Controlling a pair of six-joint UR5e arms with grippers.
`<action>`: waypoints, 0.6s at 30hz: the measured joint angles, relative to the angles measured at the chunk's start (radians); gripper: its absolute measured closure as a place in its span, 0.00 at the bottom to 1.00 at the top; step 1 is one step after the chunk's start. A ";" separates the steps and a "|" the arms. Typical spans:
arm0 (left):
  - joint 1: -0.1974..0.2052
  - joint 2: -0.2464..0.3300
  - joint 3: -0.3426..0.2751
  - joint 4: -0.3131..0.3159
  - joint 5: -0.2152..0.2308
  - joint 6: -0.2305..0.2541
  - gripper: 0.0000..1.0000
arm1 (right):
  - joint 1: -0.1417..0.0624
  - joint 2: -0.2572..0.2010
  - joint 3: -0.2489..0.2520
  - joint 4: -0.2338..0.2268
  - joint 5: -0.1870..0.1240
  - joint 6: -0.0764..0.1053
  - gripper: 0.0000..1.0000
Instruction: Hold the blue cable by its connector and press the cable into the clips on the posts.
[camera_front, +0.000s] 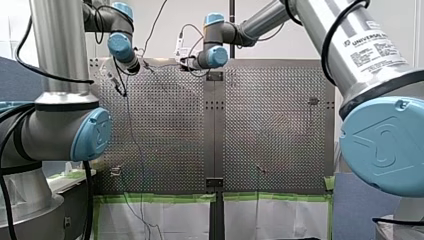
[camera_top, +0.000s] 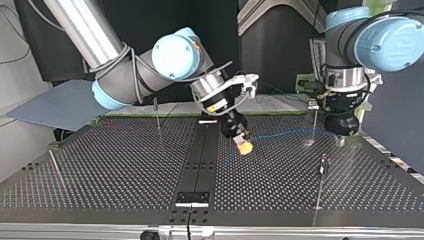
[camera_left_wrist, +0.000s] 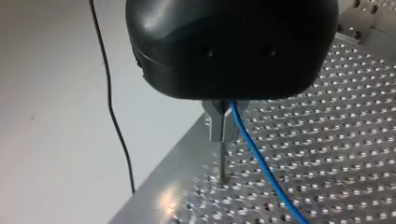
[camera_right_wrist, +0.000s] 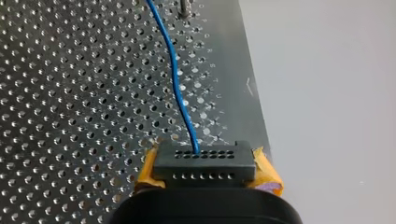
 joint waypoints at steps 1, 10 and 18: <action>0.004 -0.001 0.009 0.000 0.004 0.006 1.00 | 0.001 0.003 -0.004 0.000 0.001 0.001 1.00; 0.026 -0.037 0.083 -0.004 0.042 0.006 1.00 | 0.003 0.012 -0.049 0.003 0.003 0.027 1.00; 0.039 -0.062 0.100 0.002 0.061 0.005 1.00 | 0.000 0.013 -0.069 0.005 0.006 0.043 1.00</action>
